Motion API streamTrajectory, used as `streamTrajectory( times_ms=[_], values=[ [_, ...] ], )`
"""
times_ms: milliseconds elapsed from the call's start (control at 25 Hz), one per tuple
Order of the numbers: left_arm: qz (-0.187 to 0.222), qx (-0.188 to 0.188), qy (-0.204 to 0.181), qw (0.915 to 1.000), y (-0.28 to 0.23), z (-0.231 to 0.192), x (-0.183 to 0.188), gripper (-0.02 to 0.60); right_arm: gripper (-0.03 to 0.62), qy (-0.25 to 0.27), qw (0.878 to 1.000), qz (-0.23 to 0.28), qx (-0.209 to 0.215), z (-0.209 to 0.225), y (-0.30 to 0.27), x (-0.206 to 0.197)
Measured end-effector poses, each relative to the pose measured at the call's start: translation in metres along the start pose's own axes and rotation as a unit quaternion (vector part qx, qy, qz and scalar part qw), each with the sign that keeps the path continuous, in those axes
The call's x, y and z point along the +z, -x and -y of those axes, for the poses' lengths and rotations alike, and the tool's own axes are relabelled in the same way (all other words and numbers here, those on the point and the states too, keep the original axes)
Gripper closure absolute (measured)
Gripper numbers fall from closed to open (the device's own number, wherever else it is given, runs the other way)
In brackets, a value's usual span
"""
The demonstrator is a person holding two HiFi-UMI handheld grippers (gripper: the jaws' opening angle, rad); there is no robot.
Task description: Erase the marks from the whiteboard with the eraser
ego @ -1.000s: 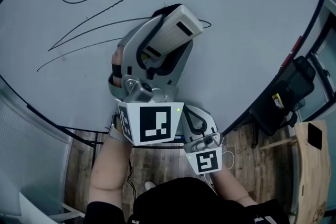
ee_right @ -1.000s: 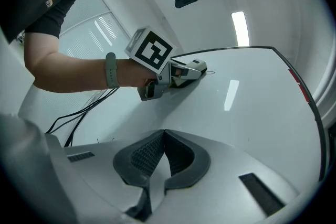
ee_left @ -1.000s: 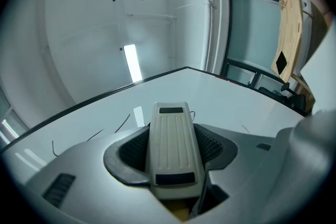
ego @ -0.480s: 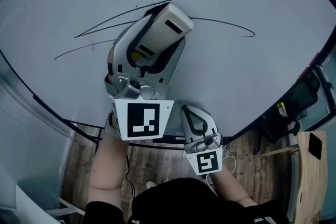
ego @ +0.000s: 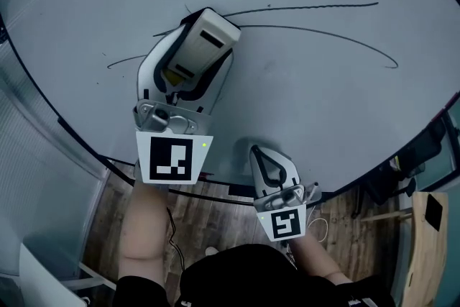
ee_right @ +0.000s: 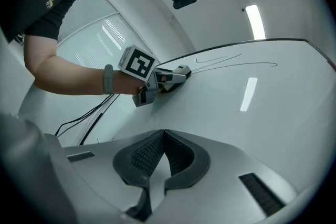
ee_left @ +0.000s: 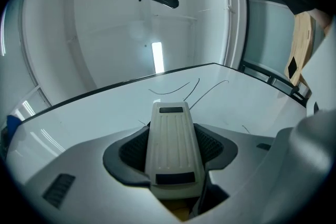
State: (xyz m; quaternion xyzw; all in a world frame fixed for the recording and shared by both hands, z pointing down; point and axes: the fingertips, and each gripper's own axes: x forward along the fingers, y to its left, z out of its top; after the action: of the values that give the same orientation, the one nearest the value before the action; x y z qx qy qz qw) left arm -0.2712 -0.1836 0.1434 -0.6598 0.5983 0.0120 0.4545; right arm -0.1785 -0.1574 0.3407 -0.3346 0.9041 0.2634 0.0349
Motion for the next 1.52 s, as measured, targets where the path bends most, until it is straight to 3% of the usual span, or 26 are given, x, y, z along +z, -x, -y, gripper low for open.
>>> streamTrajectory(
  times_ms=[120,320,600,800,1080,1520],
  values=[
    [-0.009,0.003,0.008,0.9999,0.018,-0.022,-0.023,0.311,0.566,-0.001,1.000,0.003,0.008,-0.018,-0.013,0.003],
    [-0.007,0.038,0.080,0.9961,0.050,-0.061,-0.057,0.311,0.566,0.014,0.999,-0.004,0.030,-0.051,-0.029,0.004],
    [-0.006,0.075,0.120,0.9899,0.089,-0.102,-0.100,0.310,0.566,0.025,0.998,-0.012,0.052,-0.081,-0.043,0.002],
    [-0.007,0.084,0.099,0.9915,0.122,-0.125,-0.137,0.310,0.566,0.026,0.998,-0.019,0.062,-0.092,-0.049,0.000],
    [-0.013,0.112,0.132,0.9848,0.146,-0.141,-0.164,0.310,0.566,0.026,0.997,-0.028,0.069,-0.101,-0.052,-0.007],
    [-0.034,0.123,0.136,0.9825,0.136,-0.138,-0.153,0.313,0.566,0.026,0.997,-0.033,0.065,-0.089,-0.045,-0.011]
  ],
)
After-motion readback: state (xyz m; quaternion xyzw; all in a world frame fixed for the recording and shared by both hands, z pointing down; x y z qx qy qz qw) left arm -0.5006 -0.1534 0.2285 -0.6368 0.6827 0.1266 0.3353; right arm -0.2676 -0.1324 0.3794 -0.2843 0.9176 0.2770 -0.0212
